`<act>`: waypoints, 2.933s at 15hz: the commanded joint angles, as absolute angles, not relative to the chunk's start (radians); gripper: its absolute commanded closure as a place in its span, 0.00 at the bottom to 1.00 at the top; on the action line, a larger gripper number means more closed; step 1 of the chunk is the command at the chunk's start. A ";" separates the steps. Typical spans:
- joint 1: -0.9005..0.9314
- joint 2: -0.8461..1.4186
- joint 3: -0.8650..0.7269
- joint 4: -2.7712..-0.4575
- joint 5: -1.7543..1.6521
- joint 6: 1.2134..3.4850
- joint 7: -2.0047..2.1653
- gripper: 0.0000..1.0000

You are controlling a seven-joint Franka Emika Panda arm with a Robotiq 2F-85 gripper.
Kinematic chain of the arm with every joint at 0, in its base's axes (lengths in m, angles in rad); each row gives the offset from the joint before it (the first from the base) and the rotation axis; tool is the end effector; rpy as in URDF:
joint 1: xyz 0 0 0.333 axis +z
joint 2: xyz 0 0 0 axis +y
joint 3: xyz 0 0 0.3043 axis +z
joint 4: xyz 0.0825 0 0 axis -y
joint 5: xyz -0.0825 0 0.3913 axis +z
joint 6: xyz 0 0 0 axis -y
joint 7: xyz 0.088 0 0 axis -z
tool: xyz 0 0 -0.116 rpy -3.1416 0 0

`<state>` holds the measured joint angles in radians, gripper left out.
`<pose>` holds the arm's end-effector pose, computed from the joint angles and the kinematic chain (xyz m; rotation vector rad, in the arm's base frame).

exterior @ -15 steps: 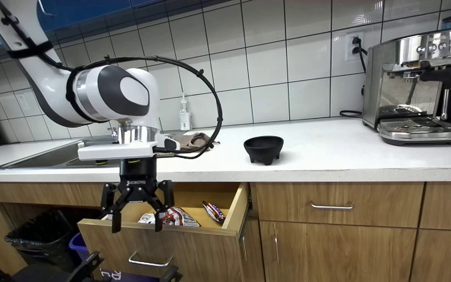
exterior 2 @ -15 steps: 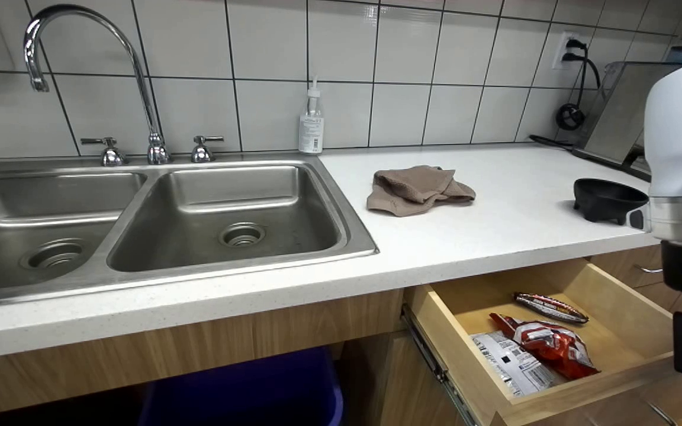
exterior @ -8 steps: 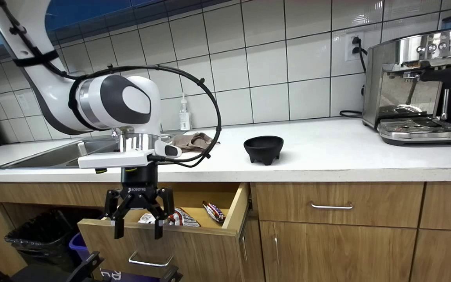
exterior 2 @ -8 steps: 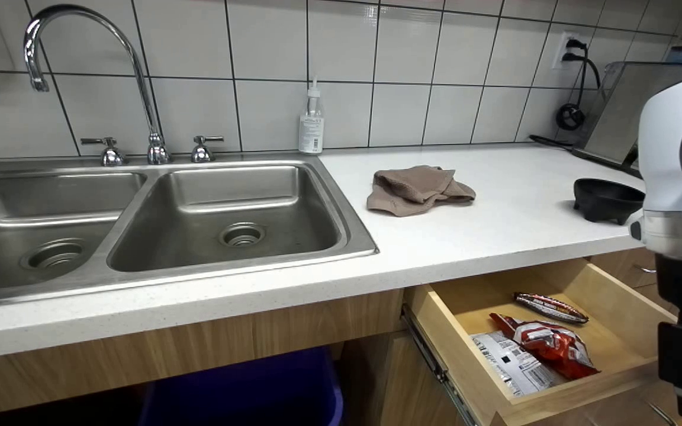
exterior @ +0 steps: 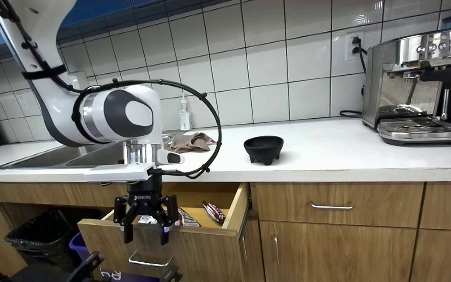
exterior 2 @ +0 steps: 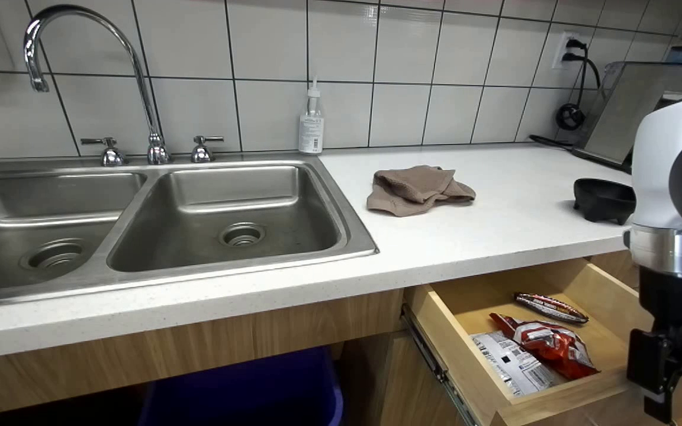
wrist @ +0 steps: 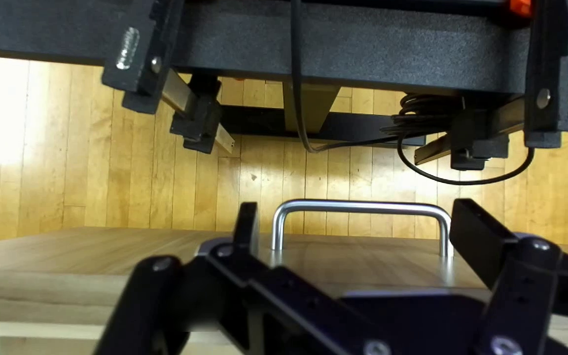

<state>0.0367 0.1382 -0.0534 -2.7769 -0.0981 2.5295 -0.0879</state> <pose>0.3298 -0.0064 0.1197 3.0463 0.2466 -0.5993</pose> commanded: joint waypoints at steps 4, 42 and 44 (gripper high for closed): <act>0.013 0.164 -0.036 -2.775 -0.084 2.596 -0.103 0.00; 0.004 0.297 -0.033 -2.565 -0.099 2.666 -0.124 0.00; 0.002 0.309 -0.028 -2.547 -0.091 2.663 -0.127 0.00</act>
<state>0.0238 0.2644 -0.0496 -2.6097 -0.0971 2.6646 -0.1034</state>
